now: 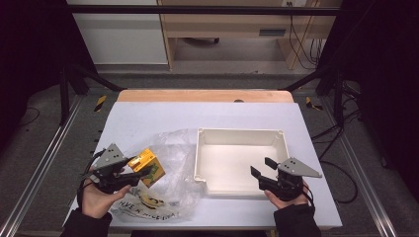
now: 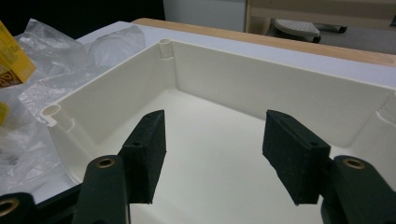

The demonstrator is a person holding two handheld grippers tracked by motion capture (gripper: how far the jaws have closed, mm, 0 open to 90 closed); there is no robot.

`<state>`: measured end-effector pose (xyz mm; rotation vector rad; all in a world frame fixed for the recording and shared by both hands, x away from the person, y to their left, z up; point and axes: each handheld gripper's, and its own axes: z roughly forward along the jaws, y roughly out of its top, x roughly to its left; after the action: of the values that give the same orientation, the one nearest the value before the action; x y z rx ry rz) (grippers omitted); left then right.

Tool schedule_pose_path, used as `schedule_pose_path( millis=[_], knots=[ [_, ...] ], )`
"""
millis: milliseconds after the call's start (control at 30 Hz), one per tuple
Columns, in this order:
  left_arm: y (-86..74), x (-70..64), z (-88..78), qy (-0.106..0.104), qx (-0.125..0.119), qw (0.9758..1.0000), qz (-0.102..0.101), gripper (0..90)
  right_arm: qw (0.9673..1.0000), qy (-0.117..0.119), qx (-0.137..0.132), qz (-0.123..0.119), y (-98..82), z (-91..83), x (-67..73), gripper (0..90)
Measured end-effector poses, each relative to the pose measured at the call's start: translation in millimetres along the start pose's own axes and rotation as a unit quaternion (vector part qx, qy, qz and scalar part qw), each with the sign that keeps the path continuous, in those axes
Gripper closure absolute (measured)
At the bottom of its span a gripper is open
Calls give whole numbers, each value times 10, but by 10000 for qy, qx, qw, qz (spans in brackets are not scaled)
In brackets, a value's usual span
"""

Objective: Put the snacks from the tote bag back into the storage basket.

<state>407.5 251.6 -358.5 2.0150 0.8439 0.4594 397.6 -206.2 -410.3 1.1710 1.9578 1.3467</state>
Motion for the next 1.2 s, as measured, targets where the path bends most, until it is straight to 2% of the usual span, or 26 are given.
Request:
schedule_pose_path(
  millis=[300,600,667,800,933,1067,1200],
  knots=[
    [92,-15,-100,-44,-148,9999,57,506,10000,-61,-36,6,15,-18,-26,367],
    [253,-72,-136,-157,-201,9992,294,506,9999,-129,-31,-19,18,-33,-47,314],
    [313,-77,-121,-256,-215,9989,337,506,9998,-171,-36,18,15,-41,-62,296],
    [398,-112,-84,-291,-211,9984,447,506,9998,-211,-18,24,2,-51,-92,285],
    [458,-125,-45,-393,-257,9979,443,506,9997,-241,-48,35,0,-70,-111,277],
    [546,-155,17,-437,-242,9973,541,506,9996,-290,-46,39,-14,-89,-142,256],
    [634,-186,66,-571,-303,9962,576,506,9995,-305,-43,60,-23,-98,-151,249]
  ],
)
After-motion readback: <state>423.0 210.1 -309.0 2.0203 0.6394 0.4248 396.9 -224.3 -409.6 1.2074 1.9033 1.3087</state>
